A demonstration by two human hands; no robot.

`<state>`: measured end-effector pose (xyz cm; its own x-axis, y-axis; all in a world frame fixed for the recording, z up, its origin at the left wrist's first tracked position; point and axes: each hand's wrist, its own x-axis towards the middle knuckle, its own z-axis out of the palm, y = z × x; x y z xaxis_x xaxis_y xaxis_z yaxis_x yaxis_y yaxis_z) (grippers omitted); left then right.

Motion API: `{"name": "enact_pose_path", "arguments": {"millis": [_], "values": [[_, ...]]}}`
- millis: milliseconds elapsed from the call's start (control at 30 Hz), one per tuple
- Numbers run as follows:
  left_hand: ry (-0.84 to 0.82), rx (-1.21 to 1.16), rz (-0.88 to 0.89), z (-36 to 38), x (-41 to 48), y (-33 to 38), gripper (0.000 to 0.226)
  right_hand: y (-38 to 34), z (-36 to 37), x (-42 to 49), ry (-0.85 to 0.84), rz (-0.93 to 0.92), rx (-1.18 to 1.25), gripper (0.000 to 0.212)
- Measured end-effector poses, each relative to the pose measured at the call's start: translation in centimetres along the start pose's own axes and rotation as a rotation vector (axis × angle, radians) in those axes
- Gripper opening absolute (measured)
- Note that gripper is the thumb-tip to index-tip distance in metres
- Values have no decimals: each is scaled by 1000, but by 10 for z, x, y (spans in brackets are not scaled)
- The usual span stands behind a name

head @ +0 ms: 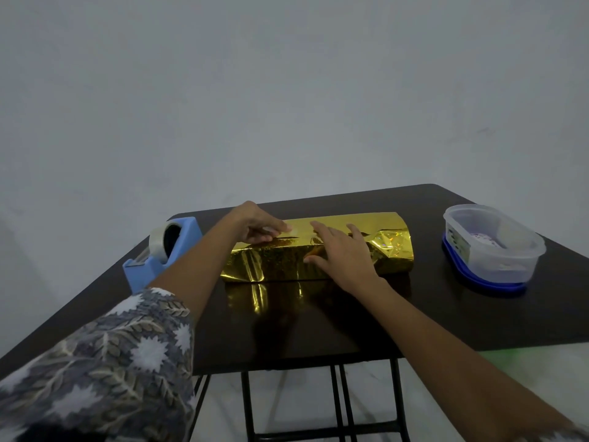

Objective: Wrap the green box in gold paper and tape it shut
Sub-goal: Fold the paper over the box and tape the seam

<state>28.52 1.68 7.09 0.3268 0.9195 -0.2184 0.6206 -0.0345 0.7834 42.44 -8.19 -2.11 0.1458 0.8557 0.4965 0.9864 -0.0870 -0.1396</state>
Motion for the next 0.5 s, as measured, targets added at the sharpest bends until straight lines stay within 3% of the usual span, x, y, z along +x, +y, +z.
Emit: {"name": "enact_pose_path", "arguments": {"millis": [500], "values": [[45, 135, 61, 6, 5, -1, 24, 0, -2, -1, -7, 1, 7, 71]]}}
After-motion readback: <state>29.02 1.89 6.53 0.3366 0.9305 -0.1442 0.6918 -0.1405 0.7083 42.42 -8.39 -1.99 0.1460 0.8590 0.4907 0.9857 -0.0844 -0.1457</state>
